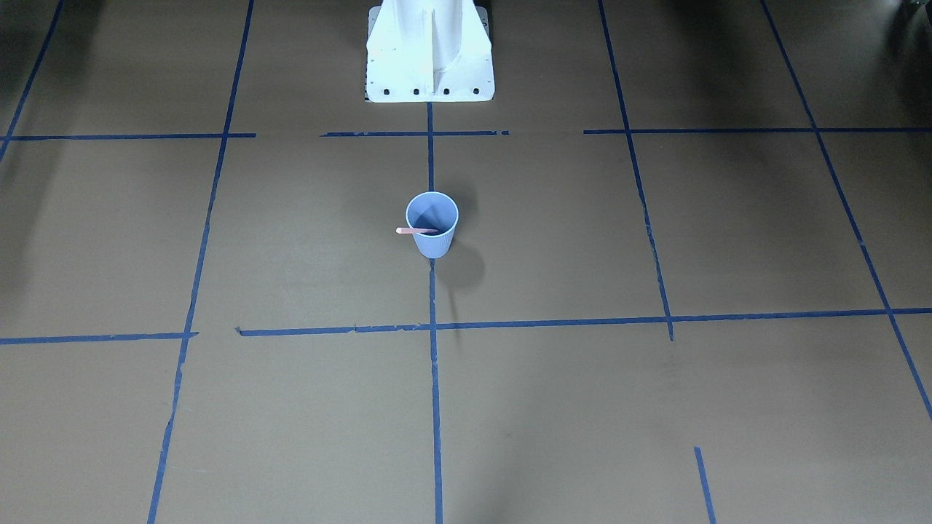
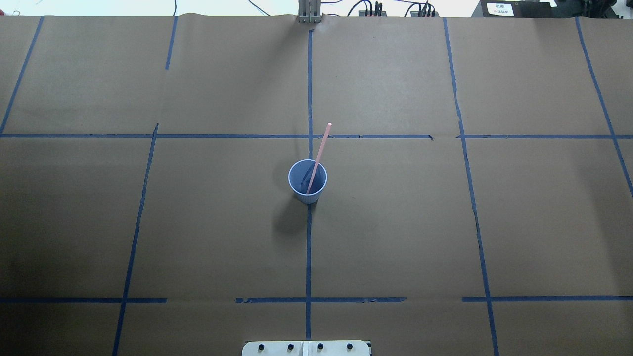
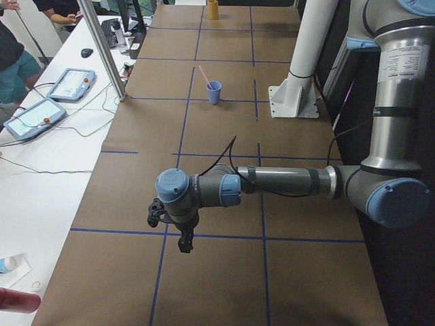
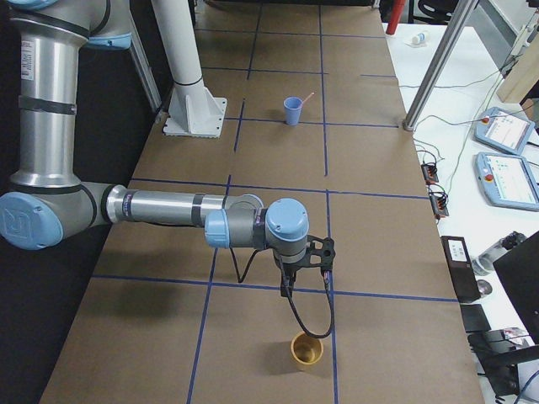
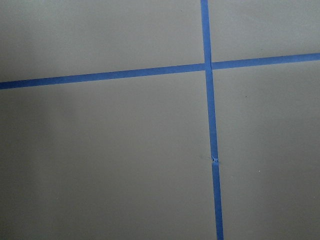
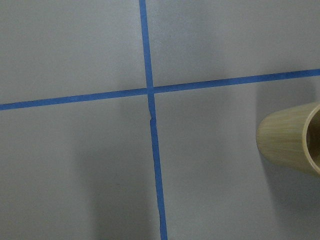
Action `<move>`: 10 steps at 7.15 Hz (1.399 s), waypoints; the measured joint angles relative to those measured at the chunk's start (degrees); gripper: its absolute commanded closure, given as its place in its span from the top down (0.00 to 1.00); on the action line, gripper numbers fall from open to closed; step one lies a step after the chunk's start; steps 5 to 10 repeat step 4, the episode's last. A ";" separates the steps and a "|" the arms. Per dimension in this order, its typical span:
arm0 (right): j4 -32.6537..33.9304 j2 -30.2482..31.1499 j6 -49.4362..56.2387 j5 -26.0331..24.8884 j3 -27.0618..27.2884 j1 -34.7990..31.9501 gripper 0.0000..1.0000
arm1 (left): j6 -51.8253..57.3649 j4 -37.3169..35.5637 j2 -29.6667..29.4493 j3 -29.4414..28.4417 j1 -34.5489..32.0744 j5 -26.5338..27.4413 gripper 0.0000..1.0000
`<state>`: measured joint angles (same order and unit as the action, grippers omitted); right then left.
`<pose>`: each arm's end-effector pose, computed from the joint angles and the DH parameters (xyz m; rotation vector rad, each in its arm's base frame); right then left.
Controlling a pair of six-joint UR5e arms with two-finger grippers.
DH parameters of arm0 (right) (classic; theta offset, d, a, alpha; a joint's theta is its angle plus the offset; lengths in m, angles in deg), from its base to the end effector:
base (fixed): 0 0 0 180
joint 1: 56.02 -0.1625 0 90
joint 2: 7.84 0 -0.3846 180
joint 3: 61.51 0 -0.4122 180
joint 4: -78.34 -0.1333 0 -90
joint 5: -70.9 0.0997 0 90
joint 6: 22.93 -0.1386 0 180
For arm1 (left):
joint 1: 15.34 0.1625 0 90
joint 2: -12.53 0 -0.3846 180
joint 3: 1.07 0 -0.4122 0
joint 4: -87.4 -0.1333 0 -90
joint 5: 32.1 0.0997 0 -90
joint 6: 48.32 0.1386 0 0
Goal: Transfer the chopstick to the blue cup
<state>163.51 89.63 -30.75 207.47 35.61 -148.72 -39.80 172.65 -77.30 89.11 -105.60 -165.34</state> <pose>0.0547 -0.4670 0.6336 0.0375 -0.8156 0.1415 -0.0406 -0.5019 0.6559 -0.0208 0.7584 0.1060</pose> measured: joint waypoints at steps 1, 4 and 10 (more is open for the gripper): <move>-0.03 0.00 -0.02 0.03 0.03 0.03 1.00 | -0.02 0.00 -0.02 0.04 0.00 0.00 1.00; -0.09 0.00 -0.04 0.10 0.08 0.07 1.00 | -0.08 0.72 -0.08 0.29 0.00 -0.06 1.00; -0.09 0.00 -0.04 0.10 0.08 0.07 1.00 | -0.08 0.72 -0.08 0.29 0.00 -0.06 1.00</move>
